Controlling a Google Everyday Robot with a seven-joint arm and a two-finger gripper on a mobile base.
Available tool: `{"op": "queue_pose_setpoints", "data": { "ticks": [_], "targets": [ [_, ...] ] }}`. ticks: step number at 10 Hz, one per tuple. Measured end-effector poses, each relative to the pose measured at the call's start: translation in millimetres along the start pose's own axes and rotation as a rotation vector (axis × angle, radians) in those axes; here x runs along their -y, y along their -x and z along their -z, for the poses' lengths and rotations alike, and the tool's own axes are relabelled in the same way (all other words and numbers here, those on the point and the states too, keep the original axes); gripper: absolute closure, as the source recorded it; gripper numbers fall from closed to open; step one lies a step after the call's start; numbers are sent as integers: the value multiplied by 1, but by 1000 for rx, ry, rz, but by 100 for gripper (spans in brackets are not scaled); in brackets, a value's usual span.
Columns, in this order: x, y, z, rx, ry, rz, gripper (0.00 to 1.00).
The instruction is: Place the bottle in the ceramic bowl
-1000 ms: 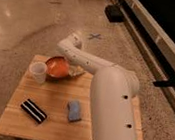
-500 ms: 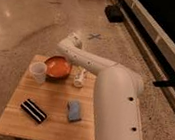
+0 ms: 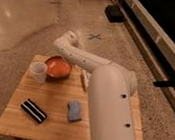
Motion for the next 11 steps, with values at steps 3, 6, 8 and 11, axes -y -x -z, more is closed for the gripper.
{"op": "queue_pose_setpoints", "data": {
  "ticks": [3, 6, 8, 11],
  "targets": [
    [-39, -15, -8, 24, 63, -12, 40],
    [-65, -12, -8, 75, 77, -3, 40],
    [-76, -1, -9, 162, 51, 40, 40],
    [-74, 16, -15, 247, 32, 140, 40]
  ]
}}
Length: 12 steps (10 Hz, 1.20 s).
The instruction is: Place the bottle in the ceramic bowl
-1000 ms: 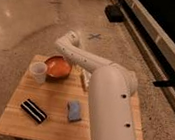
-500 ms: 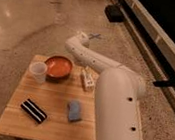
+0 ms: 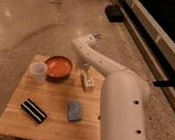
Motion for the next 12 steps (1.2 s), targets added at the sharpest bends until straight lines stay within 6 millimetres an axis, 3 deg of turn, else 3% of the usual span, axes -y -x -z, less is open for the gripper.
{"op": "queue_pose_setpoints", "data": {
  "ticks": [5, 12],
  "targets": [
    [-27, -2, -14, 25, 69, 61, 40],
    [-44, -4, -36, 74, 134, 106, 40]
  ]
}}
